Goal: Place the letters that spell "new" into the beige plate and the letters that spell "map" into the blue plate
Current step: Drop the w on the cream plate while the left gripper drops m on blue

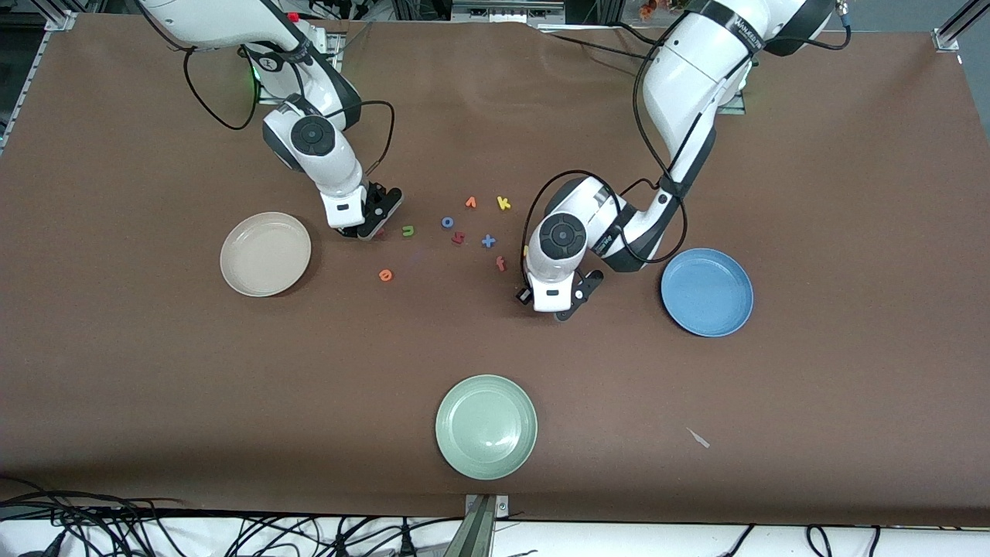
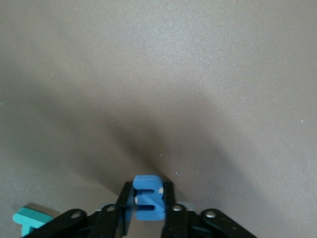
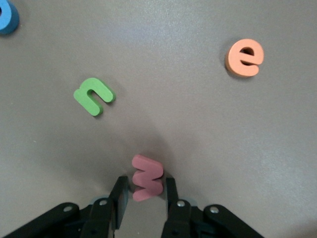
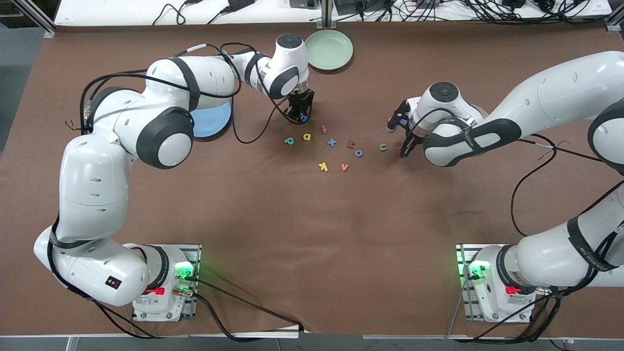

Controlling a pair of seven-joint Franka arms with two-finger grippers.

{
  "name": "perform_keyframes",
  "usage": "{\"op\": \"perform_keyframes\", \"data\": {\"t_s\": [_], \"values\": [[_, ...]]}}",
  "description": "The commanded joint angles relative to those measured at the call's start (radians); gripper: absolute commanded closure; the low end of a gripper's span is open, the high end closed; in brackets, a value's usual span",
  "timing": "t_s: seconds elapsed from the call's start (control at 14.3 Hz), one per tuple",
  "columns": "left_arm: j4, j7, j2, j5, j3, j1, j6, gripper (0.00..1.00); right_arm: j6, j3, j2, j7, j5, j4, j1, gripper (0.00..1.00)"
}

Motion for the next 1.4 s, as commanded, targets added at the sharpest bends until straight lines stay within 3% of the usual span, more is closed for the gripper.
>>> {"op": "perform_keyframes", "data": {"t_s": [0.0, 0.21, 0.63, 0.91, 1.33], "values": [[0.013, -0.026, 0.000, 0.035, 0.012, -0.009, -0.014, 1.00, 0.037, 0.000, 0.038, -0.009, -0.022, 0.005, -0.006, 0.69], [0.022, -0.014, -0.046, 0.041, 0.014, 0.008, -0.099, 1.00, 0.039, 0.000, 0.038, -0.009, -0.029, 0.003, -0.006, 0.76], [0.027, 0.332, -0.155, 0.040, 0.012, 0.117, -0.264, 1.00, 0.037, -0.002, 0.033, -0.015, -0.032, 0.011, -0.013, 1.00], [0.025, 0.662, -0.192, 0.136, 0.018, 0.201, -0.374, 0.99, 0.005, -0.034, -0.005, -0.053, -0.032, 0.020, -0.015, 1.00], [-0.008, 1.028, -0.187, 0.148, 0.018, 0.316, -0.431, 1.00, -0.291, -0.066, -0.074, -0.156, 0.000, 0.121, -0.019, 1.00]]}}
